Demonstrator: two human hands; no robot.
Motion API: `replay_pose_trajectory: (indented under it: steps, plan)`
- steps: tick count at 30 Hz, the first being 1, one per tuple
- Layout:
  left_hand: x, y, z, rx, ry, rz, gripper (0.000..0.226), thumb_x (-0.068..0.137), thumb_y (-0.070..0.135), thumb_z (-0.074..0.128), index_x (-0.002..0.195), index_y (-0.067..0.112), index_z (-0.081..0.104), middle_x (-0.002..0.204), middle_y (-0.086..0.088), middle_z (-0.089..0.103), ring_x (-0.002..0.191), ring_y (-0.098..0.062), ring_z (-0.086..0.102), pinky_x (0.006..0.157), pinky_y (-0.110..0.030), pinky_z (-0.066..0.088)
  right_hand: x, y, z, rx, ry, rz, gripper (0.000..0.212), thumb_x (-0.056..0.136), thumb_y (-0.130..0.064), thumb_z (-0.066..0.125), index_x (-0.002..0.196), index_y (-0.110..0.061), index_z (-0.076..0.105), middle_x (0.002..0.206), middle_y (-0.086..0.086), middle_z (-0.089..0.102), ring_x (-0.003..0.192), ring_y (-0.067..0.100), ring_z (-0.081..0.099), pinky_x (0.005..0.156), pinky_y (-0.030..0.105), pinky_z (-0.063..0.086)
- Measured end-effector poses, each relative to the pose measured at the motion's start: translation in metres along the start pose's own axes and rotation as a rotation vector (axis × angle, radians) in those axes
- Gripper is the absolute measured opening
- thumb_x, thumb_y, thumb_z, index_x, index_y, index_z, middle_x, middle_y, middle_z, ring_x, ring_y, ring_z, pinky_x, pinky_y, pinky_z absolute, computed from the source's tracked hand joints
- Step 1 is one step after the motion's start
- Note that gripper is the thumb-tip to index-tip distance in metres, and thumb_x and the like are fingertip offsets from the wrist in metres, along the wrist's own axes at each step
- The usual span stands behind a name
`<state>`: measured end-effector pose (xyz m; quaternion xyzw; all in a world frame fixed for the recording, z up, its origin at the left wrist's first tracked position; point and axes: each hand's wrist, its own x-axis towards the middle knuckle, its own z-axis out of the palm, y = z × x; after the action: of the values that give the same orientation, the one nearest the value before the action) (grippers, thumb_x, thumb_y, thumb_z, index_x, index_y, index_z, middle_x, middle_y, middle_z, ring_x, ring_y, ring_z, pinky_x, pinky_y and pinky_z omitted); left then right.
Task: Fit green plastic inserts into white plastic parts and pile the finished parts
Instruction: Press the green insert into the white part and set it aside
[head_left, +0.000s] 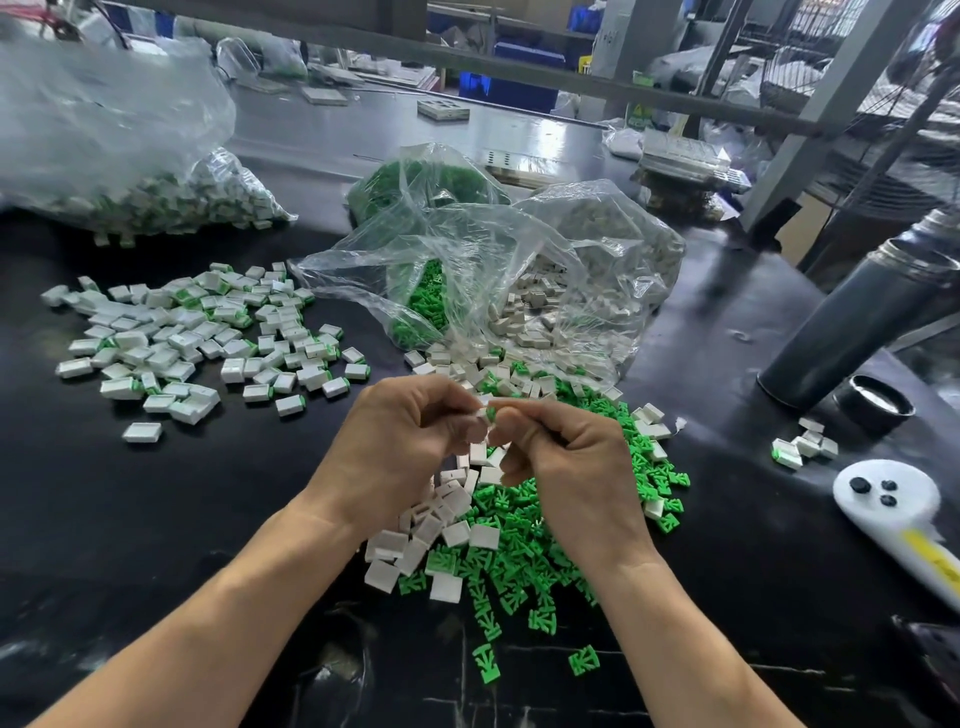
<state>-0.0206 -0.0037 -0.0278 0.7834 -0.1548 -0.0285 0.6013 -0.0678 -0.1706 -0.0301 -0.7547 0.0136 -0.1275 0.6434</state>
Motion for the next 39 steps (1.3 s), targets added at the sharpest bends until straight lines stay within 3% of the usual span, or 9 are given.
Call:
replay_pose_trajectory:
  steps: [4,9,12,15,18,21,25,29,39]
  plan:
    - [-0.001,0.003,0.005,-0.022,-0.014,0.015,0.007,0.087,0.014,0.079,0.092,0.019,0.076,0.087,0.003,0.076,0.081,-0.017,0.071,0.076,-0.037,0.059,0.001,-0.003,0.001,0.033,0.012,0.1,0.036,0.109,-0.035,0.048,0.094,-0.016,0.075,0.078,0.007,0.074,0.059,0.021,0.058,0.044,0.031,0.045]
    - [-0.003,0.01,0.014,-0.153,-0.046,0.017,0.006,0.088,0.009,0.077,0.094,0.007,0.075,0.11,-0.005,0.072,0.099,-0.021,0.07,0.087,-0.032,0.057,0.0,-0.009,0.006,0.059,-0.083,0.201,0.066,0.105,-0.06,0.034,0.07,-0.019,0.071,0.064,0.006,0.065,0.051,0.015,0.051,0.041,0.02,0.036]
    - [-0.005,0.012,0.019,-0.214,-0.094,0.012,0.01,0.09,0.004,0.074,0.098,-0.001,0.071,0.109,-0.019,0.071,0.102,-0.037,0.069,0.096,-0.054,0.055,0.0,-0.012,0.01,0.049,-0.1,0.183,0.066,0.108,-0.056,0.03,0.062,-0.033,0.072,0.054,-0.001,0.052,0.045,0.007,0.043,0.041,0.017,0.032]
    - [-0.008,0.013,0.022,-0.245,-0.12,0.018,0.009,0.092,0.003,0.071,0.1,-0.002,0.07,0.098,-0.022,0.072,0.086,-0.038,0.071,0.089,-0.052,0.059,0.001,-0.01,0.011,0.103,-0.094,0.142,0.063,0.113,-0.042,0.03,0.069,-0.03,0.073,0.049,-0.013,0.053,0.043,-0.003,0.048,0.044,0.009,0.035]
    - [-0.01,0.013,0.025,-0.233,-0.106,0.027,0.008,0.092,0.007,0.073,0.099,0.003,0.071,0.095,-0.019,0.073,0.086,-0.041,0.069,0.09,-0.057,0.057,0.004,-0.003,0.013,-0.043,-0.026,0.132,0.059,0.109,-0.05,0.03,0.083,-0.021,0.075,0.051,-0.02,0.052,0.052,-0.007,0.048,0.054,0.012,0.035]
    - [-0.01,0.013,0.026,-0.226,-0.095,0.028,0.007,0.093,0.011,0.073,0.098,0.007,0.073,0.095,-0.016,0.074,0.091,-0.05,0.065,0.089,-0.067,0.051,0.006,0.001,0.015,-0.132,0.021,0.107,0.062,0.096,-0.057,0.028,0.058,-0.03,0.068,0.063,-0.021,0.043,0.063,-0.005,0.038,0.06,0.02,0.031]
    - [-0.011,0.012,0.026,-0.194,-0.079,0.04,0.006,0.092,0.011,0.075,0.097,0.008,0.075,0.095,-0.011,0.075,0.093,-0.034,0.071,0.091,-0.058,0.055,0.004,0.0,0.015,-0.181,0.022,0.026,0.063,0.103,-0.048,0.027,0.057,-0.04,0.069,0.056,-0.02,0.059,0.058,-0.004,0.056,0.058,0.01,0.04]
    - [-0.011,0.01,0.028,-0.163,-0.061,0.049,0.005,0.091,0.01,0.075,0.096,0.009,0.076,0.094,-0.007,0.077,0.093,-0.027,0.073,0.09,-0.054,0.057,0.003,-0.002,0.015,-0.214,0.04,-0.028,0.066,0.104,-0.039,0.028,0.048,-0.043,0.063,0.045,-0.024,0.052,0.046,-0.005,0.051,0.047,0.007,0.036]
    - [-0.013,0.01,0.026,-0.142,-0.042,0.074,0.006,0.092,0.006,0.074,0.093,0.012,0.077,0.093,-0.003,0.078,0.091,-0.023,0.075,0.087,-0.05,0.06,0.002,-0.004,0.018,-0.177,0.024,-0.089,0.062,0.1,-0.038,0.028,0.051,-0.049,0.065,0.05,-0.027,0.057,0.052,-0.007,0.056,0.047,0.006,0.037]
